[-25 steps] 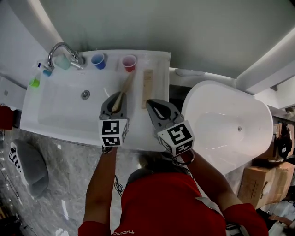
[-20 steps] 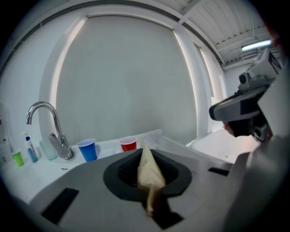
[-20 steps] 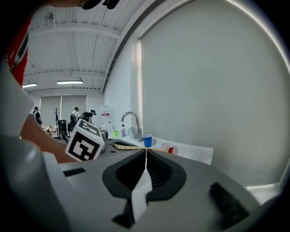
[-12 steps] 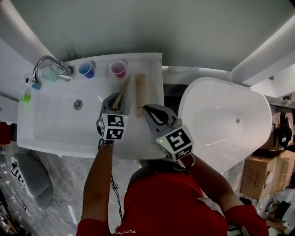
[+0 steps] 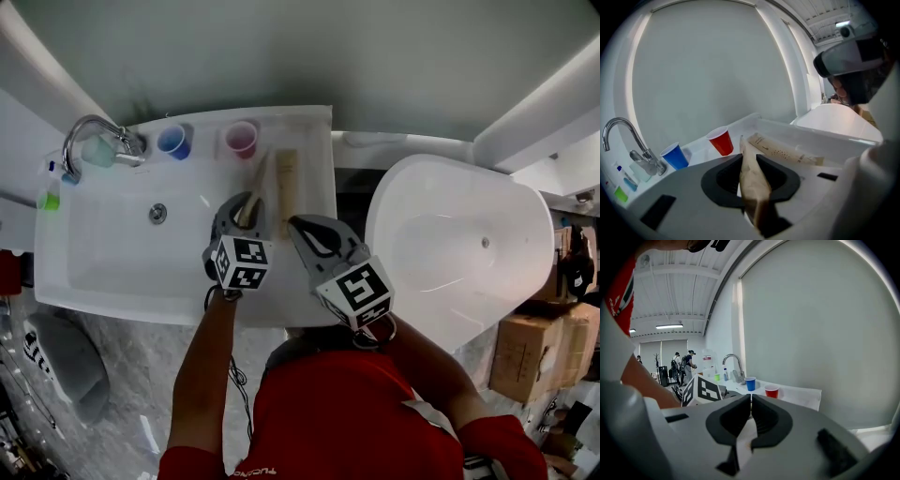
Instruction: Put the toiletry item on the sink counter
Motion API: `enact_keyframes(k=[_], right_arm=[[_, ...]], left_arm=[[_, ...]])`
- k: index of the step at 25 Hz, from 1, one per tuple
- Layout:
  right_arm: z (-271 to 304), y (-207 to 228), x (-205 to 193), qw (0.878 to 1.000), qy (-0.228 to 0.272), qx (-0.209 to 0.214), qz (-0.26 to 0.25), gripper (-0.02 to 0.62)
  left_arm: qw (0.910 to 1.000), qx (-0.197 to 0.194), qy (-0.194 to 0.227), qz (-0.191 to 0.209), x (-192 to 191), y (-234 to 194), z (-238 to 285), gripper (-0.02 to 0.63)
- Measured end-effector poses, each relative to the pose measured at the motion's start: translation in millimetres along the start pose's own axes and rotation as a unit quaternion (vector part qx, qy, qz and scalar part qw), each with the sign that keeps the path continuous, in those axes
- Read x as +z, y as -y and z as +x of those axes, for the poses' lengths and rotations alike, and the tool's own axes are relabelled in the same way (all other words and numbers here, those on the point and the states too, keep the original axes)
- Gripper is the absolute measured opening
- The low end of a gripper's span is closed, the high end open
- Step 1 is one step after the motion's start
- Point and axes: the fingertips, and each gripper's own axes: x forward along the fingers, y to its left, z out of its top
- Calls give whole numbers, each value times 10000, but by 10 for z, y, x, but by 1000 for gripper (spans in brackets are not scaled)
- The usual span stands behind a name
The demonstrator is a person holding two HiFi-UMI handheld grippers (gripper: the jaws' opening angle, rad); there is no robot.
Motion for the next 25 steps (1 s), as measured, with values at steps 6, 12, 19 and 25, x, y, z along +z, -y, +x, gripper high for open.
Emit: enact_keyframes(k=[6, 12, 19, 25], right_arm=[[-8, 35, -32, 10000, -21, -42, 42, 29], [-51, 52, -39, 10000, 18, -57, 48, 30], [-59, 53, -50, 10000, 12, -24, 68, 31], [-34, 34, -36, 10000, 35, 17, 73, 29]], left_arm=[[9995, -246, -212, 57, -121, 111, 33, 138], [9973, -663, -295, -125, -192, 297, 42, 214], [9952, -914, -127, -333, -153, 347, -39, 268], [9947, -591, 607, -582, 146, 190, -306, 251]])
